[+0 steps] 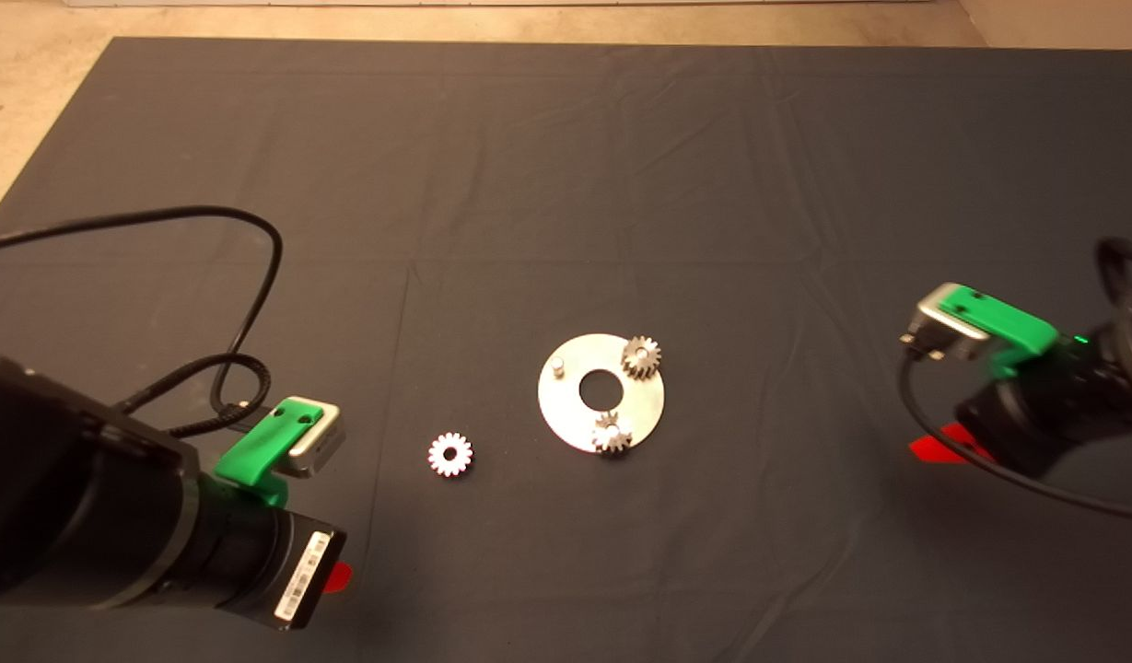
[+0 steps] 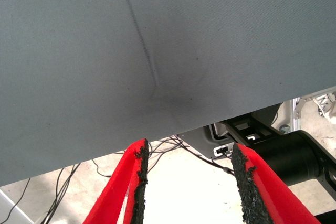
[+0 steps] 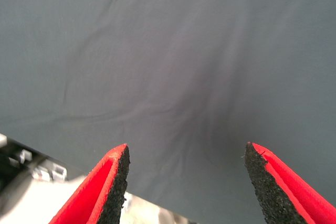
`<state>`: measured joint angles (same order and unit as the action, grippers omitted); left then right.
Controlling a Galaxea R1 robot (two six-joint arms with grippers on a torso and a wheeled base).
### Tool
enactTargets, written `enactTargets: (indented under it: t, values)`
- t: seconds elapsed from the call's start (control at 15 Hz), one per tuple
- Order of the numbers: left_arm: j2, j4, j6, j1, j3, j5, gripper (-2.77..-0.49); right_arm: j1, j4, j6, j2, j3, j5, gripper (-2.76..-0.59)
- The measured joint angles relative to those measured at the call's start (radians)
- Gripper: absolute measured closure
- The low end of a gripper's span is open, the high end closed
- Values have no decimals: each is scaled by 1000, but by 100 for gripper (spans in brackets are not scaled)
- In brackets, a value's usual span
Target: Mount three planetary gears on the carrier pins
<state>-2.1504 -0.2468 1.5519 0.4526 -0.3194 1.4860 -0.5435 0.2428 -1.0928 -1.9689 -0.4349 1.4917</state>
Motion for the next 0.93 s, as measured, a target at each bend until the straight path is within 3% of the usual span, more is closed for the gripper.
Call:
enactTargets:
  t: [0.07, 0.13, 0.33, 0.4, 0.67, 0.93]
  values:
    - [-9, 0, -6, 0, 0, 0, -105, -38, 0, -35, 0, 9, -2, -161]
    - [-22, 0, -8, 0, 0, 0, -105, -55, 1, -61, 0, 20, -7, -160]
    - [-30, 0, -77, 0, 0, 7, -105, -55, 1, -92, 34, 42, -9, -161]
    - [-36, 0, -106, 0, 0, 6, -105, -55, 1, -95, 47, 42, 2, -161]
    - [-36, -14, -232, 0, 0, 9, -105, -55, 1, -99, 44, 57, -6, -161]
    - [-52, -123, -294, 0, 0, 14, -105, -55, 1, -99, 41, 59, -8, -161]
